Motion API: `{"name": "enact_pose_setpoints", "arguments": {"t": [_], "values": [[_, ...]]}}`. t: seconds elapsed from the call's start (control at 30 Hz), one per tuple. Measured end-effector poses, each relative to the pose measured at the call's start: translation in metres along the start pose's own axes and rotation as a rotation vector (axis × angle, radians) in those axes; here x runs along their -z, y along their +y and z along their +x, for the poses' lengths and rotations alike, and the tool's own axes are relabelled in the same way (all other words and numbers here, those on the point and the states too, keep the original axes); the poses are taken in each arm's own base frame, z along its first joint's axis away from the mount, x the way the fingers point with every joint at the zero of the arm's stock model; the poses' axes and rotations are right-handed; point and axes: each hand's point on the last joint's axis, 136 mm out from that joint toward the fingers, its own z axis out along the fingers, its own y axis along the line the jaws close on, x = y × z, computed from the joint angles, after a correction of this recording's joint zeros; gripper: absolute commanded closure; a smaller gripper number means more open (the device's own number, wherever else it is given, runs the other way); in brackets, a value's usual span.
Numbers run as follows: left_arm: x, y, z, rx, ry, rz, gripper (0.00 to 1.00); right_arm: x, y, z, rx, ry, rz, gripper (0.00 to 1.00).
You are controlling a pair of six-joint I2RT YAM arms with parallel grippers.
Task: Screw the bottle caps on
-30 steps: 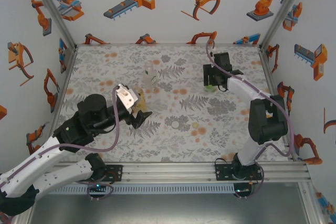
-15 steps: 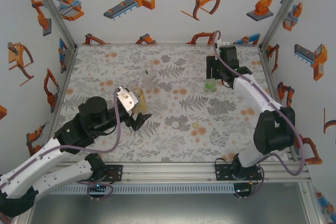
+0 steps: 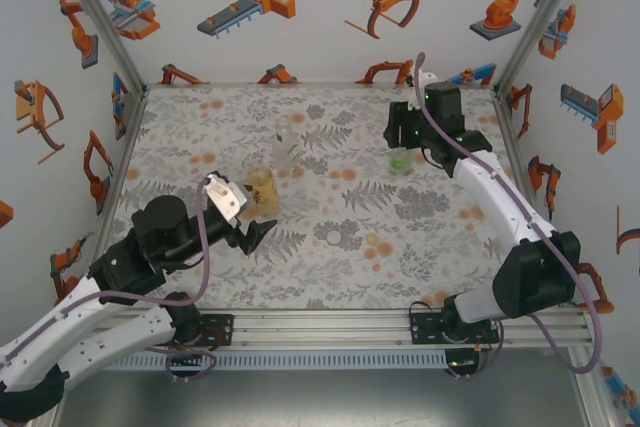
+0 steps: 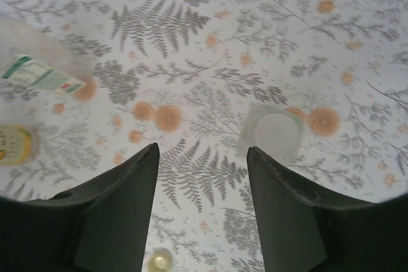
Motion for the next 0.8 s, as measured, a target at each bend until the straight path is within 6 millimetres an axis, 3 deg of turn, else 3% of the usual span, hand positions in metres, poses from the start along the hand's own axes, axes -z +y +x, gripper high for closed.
{"name": "enact_pose_setpoints", "arguments": {"t": [0.2, 0.47, 0.6, 0.8], "values": [[0.014, 0.004, 0.0, 0.011, -0.013, -0.022, 0.24, 0.005, 0.048, -0.019, 0.021, -0.101, -0.209, 0.45], [0.029, 0.009, 0.0, 0.036, -0.028, -0.051, 0.24, -0.005, 0.117, -0.019, 0.082, -0.2, -0.466, 0.41], [0.034, 0.011, 0.003, 0.048, -0.02, -0.062, 0.24, -0.018, 0.15, -0.019, 0.119, -0.256, -0.572, 0.38], [0.038, 0.014, 0.006, 0.071, -0.013, -0.082, 0.25, -0.05, 0.177, -0.018, 0.139, -0.309, -0.644, 0.34]]}}
